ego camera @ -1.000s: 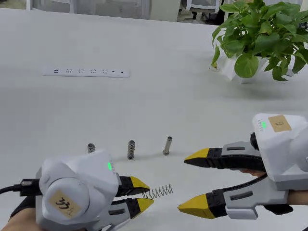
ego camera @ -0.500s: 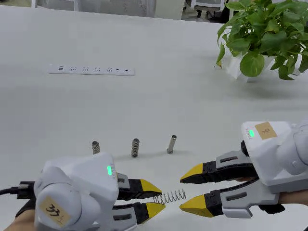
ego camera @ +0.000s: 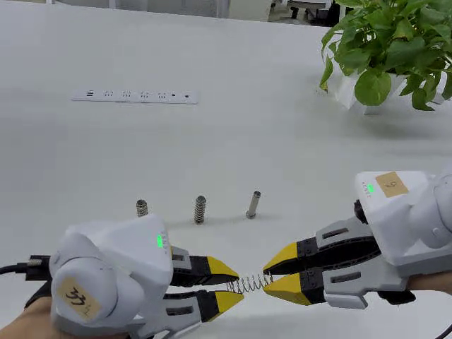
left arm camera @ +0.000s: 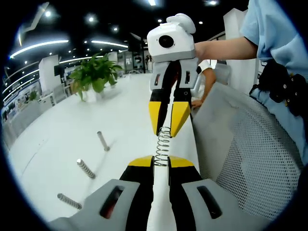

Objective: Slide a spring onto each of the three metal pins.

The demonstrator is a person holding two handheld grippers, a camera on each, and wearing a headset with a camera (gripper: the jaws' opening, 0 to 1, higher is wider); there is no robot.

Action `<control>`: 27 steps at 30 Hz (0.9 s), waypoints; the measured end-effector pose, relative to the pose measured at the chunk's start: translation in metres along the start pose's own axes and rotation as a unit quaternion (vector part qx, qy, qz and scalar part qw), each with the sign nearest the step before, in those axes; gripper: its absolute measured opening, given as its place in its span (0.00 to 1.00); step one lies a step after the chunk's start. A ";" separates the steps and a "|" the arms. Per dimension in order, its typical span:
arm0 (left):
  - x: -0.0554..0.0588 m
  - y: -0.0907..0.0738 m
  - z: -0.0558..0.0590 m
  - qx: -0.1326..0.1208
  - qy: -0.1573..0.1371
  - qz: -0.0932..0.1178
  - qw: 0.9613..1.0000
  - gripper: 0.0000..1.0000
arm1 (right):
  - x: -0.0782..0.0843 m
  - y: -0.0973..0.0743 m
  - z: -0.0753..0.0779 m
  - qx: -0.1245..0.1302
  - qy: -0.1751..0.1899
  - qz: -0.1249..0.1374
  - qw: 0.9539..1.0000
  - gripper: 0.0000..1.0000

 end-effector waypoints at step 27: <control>0.004 0.012 0.003 0.008 -0.043 -0.007 0.999 0.06 | -0.016 0.003 -0.007 0.015 -0.071 -0.030 0.997 0.07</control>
Point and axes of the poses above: the centre of the closed fingertips' face, and the gripper's own axes: y roughly forward along the fingers, z roughly to its right, x roughly out of its underside, the point moved 5 cm from there along -y, roughly backward along the fingers, and after that the axes turned 13 degrees about y, right-handed, at the moved point
